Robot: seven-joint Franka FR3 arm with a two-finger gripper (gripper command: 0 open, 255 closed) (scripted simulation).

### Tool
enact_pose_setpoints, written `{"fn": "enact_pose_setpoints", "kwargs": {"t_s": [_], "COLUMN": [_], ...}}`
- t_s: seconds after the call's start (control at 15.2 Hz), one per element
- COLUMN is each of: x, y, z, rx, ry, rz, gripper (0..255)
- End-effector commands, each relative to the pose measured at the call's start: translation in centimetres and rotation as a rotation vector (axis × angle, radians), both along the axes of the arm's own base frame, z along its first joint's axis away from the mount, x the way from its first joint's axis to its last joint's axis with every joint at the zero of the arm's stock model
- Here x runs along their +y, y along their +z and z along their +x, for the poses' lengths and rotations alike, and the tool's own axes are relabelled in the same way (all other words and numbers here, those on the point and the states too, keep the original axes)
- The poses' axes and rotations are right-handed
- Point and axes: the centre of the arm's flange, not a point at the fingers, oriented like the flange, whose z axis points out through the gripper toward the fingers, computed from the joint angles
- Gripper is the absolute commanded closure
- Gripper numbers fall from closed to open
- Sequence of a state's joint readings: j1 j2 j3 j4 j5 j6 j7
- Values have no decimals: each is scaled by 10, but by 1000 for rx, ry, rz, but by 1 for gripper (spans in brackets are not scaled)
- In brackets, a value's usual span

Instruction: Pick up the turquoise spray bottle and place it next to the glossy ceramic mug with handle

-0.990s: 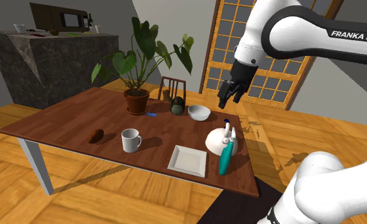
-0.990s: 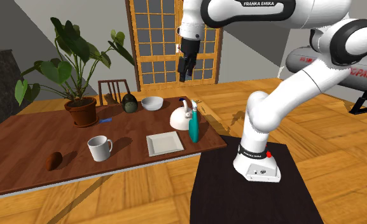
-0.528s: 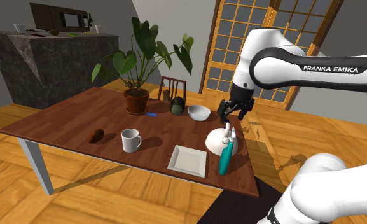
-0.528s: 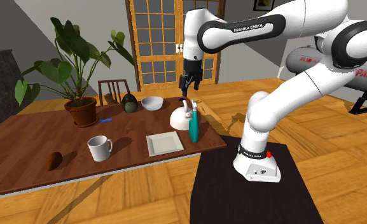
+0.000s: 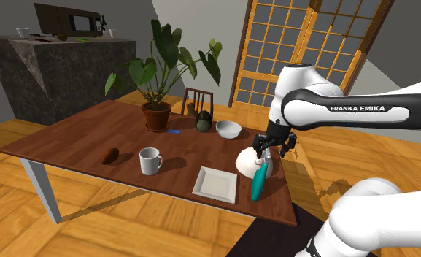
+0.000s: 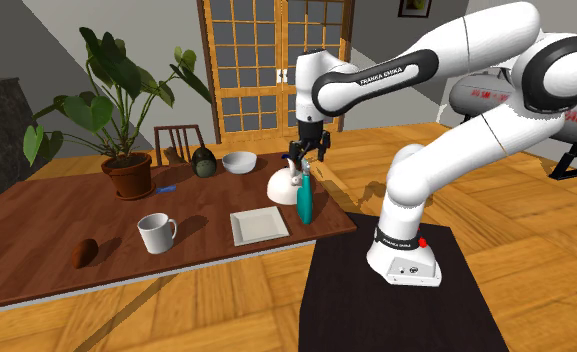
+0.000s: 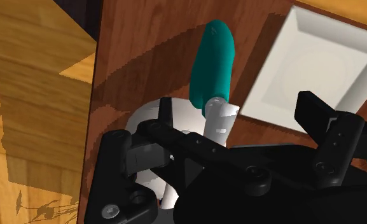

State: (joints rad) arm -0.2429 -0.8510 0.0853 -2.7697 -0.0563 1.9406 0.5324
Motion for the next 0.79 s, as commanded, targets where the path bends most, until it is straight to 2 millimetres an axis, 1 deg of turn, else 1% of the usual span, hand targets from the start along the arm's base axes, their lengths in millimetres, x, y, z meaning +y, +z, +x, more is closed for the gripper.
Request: {"fn": "enact_pose_setpoints", "kwargs": {"t_s": [0.0,0.33,0.73], "x": [-3,-6,-6], "y": [-11,-35,-35], "z": [-1,-1,-1], "rx": [0,0,0], "ry": [-10,-10,-10], "rz": [-1,-1,-1], "gripper": [0,0,0]}}
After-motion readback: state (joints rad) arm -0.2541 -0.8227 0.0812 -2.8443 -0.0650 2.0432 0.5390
